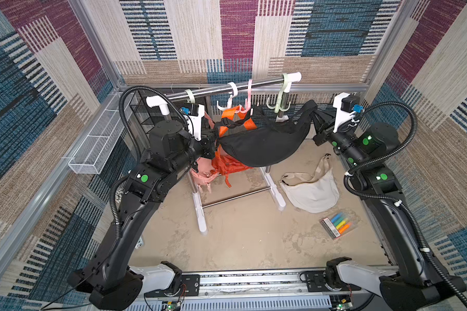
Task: Take the bag off the hook
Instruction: Pick up the bag from the hook.
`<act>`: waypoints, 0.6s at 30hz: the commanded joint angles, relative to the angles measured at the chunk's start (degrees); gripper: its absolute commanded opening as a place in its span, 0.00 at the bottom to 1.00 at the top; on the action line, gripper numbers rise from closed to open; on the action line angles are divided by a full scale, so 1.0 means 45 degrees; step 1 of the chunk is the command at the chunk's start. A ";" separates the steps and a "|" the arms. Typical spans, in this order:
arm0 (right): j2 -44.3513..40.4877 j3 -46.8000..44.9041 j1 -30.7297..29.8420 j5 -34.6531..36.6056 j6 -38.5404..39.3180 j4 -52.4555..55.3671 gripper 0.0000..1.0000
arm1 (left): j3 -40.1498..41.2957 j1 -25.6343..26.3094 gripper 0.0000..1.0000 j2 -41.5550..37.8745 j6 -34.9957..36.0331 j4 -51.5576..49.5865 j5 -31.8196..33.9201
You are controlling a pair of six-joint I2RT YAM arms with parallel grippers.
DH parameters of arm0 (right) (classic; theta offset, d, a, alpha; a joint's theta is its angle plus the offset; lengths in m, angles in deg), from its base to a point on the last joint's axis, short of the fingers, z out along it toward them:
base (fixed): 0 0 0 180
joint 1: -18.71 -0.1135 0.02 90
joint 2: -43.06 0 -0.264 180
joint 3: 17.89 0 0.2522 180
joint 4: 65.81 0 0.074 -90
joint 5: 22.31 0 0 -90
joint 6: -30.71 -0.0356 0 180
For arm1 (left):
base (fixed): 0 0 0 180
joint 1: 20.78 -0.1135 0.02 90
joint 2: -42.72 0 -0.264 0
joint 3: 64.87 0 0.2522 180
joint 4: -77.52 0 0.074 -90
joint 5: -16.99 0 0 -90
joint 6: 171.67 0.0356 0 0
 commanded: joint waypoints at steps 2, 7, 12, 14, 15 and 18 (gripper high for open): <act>0.0662 0.1179 -0.0004 0.0669 -0.0377 -0.0037 0.01 | -0.1383 0.0007 0.00 0.0854 -0.0067 -0.0160 0.0126; 0.1556 0.3089 0.0001 0.1386 -0.0453 0.0609 0.00 | -0.3095 0.0007 0.00 0.1725 -0.0002 -0.0575 0.0056; 0.1860 0.4211 0.0001 0.1446 -0.0511 0.0672 0.00 | -0.4516 0.0007 0.00 0.2297 0.0104 -0.1025 0.0008; 0.1778 0.4296 -0.0006 0.1425 -0.0554 0.0614 0.00 | -0.4749 0.0006 0.00 0.2355 0.0126 -0.1047 -0.0053; 0.1695 0.4271 -0.0006 0.1412 -0.0570 0.0570 0.00 | -0.4794 0.0007 0.00 0.2356 0.0104 -0.1066 -0.0101; 0.1359 0.3928 0.0001 0.1433 -0.0617 0.0589 0.00 | -0.4620 0.0001 0.00 0.2206 0.0011 -0.1106 -0.0267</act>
